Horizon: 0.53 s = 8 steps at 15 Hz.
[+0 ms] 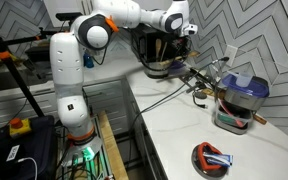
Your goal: Put the wooden spatula in the utensils box
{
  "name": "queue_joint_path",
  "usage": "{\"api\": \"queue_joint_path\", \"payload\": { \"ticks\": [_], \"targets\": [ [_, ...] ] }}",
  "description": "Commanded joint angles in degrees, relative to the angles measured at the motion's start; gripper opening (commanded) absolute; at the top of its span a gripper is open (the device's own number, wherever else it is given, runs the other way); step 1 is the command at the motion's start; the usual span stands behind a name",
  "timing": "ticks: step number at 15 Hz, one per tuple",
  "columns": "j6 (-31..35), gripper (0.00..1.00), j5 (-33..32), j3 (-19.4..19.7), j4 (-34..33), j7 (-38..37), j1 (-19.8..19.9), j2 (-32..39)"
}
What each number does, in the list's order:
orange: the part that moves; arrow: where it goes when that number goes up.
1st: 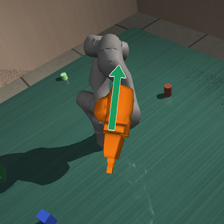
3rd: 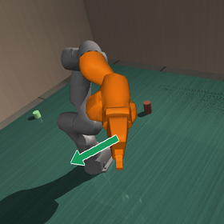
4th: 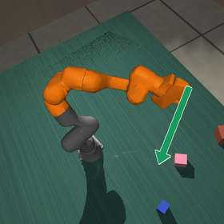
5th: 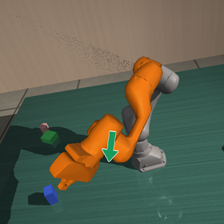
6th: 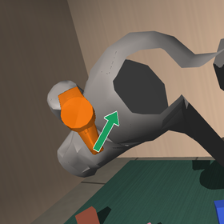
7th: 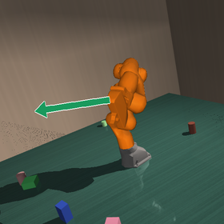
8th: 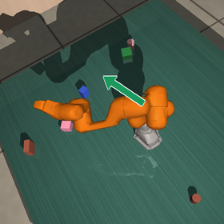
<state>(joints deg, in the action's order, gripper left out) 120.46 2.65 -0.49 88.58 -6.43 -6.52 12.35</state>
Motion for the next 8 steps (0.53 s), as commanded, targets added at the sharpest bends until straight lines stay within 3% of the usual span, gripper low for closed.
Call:
{"api": "queue_joint_path", "payload": {
  "ticks": [1, 5, 8],
  "targets": [
    [6.32, 0.06, 8.83, -1.69, 5.28, 9.74, 4.16, -7.64],
    [13.59, 0.06, 23.41, -0.98, 12.87, 26.79, 7.1, -15.3],
    [17.99, 0.06, 37.14, -0.4, 16.86, 39.98, 5.64, -17.02]
  ]
}}
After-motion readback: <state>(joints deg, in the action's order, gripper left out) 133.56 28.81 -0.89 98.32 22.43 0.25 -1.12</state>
